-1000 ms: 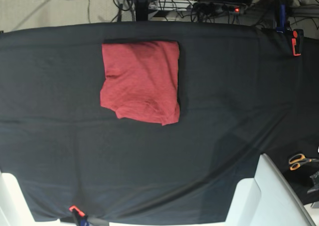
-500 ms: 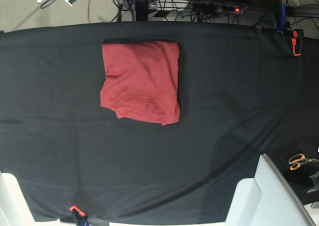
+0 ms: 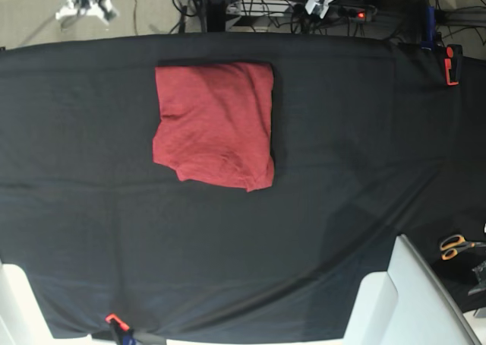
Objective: Fold the T-shirt properly
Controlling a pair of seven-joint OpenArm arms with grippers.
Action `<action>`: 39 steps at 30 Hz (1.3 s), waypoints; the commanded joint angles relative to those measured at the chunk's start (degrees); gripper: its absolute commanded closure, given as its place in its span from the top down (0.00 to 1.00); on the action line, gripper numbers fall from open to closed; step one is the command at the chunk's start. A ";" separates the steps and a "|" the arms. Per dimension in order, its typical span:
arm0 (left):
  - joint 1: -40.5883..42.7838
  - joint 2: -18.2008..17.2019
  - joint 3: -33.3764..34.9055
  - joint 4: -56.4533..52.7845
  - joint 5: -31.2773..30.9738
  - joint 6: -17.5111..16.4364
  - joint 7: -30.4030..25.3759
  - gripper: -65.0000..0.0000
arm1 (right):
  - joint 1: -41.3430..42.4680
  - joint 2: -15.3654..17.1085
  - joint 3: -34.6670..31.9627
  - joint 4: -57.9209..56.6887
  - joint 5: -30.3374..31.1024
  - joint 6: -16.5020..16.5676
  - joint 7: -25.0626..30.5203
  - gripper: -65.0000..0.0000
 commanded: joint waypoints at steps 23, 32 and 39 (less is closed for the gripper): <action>0.58 -0.49 0.26 -0.17 0.11 -0.28 0.27 0.00 | -2.99 0.77 -0.03 -6.02 -0.10 -0.25 -0.27 0.01; 0.49 -0.49 0.26 0.01 0.11 -0.28 0.27 0.00 | -4.31 0.86 -0.20 -6.02 -0.10 -0.25 -0.27 0.01; -0.21 -0.49 0.17 0.09 0.11 -0.28 0.27 0.00 | -3.34 0.77 -0.20 -6.02 -0.19 -0.07 -0.27 0.01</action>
